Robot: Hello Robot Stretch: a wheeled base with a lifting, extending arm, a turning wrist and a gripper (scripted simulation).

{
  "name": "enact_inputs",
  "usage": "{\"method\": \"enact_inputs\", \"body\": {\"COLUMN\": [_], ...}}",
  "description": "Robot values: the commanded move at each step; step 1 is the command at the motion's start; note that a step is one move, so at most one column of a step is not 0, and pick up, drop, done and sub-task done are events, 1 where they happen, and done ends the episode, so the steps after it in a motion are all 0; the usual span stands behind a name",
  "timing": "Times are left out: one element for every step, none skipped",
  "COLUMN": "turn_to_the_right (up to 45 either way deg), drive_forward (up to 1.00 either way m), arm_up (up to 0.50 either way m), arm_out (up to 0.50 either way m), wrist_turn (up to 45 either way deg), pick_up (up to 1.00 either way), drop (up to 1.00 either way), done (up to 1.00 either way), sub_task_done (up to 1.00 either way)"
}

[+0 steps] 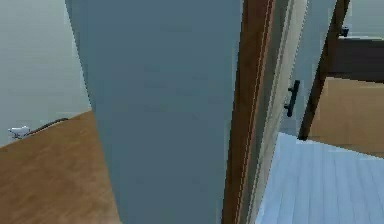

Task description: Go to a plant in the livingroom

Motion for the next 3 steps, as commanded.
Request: {"method": "enact_inputs", "body": {"turn_to_the_right": [45.0,18.0,0.0], "drive_forward": [0.00,0.00,0.50], "arm_up": [0.00,0.00,0.00], "arm_out": [0.00,0.00,0.00], "wrist_turn": [0.0,0.0,0.0], "pick_up": [0.00,0.00,0.00], "drop": [0.00,0.00,0.00], "done": [0.00,0.00,0.00], "sub_task_done": [0.00,0.00,0.00]}}
